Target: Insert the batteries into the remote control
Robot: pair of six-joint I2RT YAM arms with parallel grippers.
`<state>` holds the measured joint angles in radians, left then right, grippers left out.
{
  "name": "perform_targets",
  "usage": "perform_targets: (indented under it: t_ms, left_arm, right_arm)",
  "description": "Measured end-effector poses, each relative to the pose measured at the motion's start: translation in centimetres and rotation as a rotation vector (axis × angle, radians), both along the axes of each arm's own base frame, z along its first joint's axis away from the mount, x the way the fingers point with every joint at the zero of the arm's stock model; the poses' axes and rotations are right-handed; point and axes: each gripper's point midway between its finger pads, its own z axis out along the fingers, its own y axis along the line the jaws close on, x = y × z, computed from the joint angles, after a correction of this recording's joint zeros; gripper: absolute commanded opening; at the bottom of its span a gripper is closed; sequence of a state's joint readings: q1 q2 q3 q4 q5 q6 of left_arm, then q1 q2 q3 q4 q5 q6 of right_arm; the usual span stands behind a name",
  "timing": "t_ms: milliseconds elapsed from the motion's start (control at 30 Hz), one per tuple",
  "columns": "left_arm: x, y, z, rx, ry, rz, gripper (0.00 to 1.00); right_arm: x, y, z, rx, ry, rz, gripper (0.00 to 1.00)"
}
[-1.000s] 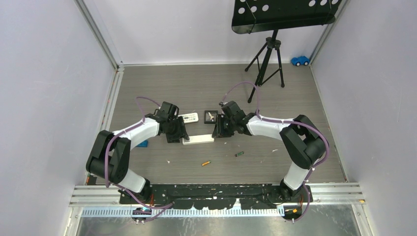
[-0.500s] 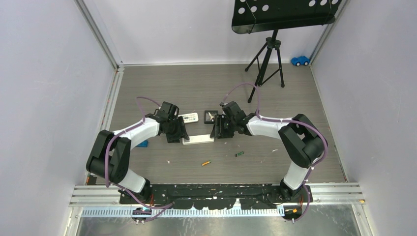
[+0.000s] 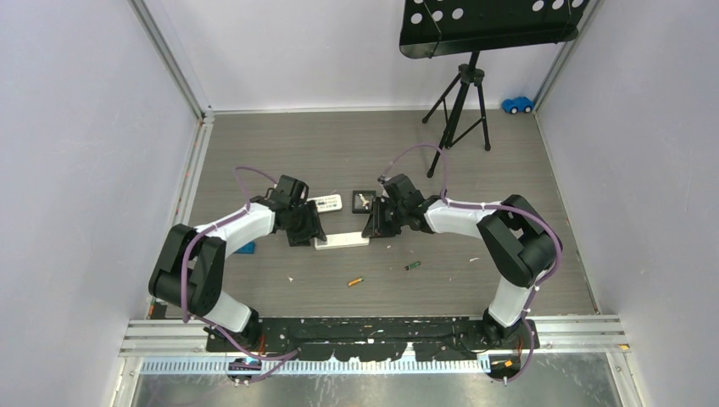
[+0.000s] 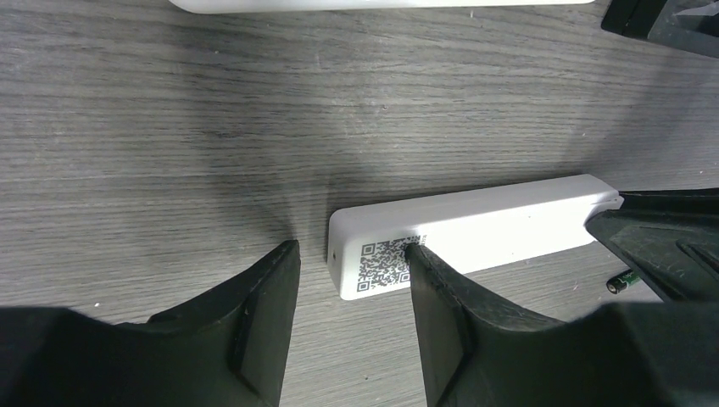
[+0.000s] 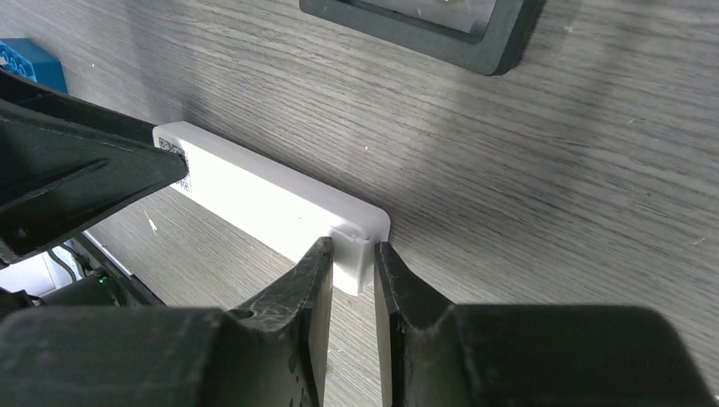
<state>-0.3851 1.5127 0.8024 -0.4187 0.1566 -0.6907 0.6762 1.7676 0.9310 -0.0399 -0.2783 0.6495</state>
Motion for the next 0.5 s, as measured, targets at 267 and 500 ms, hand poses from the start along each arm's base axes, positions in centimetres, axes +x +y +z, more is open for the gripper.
perform_targets:
  t_ms: [267,500]
  left_arm:
    - [0.03,-0.04,0.02,-0.002,-0.001,-0.001,0.51]
    - [0.03,-0.05,0.03,-0.002,-0.001,-0.001,0.51]
  right_arm:
    - [0.24,-0.17,-0.01,-0.004,-0.005,-0.010,0.20]
    - [0.37,-0.22,0.04,0.000,-0.017,-0.012,0.17]
